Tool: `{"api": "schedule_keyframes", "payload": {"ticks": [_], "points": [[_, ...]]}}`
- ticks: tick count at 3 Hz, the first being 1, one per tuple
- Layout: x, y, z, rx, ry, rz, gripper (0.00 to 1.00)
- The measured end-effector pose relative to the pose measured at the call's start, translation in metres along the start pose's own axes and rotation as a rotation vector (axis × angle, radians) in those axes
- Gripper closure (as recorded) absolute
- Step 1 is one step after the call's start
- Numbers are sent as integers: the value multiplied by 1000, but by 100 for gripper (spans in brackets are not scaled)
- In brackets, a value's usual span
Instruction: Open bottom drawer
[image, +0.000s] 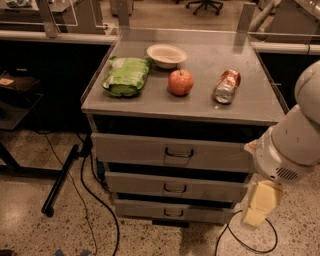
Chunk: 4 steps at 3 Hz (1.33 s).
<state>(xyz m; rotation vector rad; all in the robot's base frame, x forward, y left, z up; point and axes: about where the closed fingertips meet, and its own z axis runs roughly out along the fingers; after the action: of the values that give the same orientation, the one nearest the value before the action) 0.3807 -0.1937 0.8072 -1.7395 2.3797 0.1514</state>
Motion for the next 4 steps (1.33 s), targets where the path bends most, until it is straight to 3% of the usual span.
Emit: {"api": "schedule_keyframes", "payload": {"ticks": [1,2,3,4], "points": [[16,2,63,-40,18,60,0],[16,2,63,-41,18,60,0],[17,3,90,-81,-16,72,0],[24,-10,165,-138,-31,106,0]]}}
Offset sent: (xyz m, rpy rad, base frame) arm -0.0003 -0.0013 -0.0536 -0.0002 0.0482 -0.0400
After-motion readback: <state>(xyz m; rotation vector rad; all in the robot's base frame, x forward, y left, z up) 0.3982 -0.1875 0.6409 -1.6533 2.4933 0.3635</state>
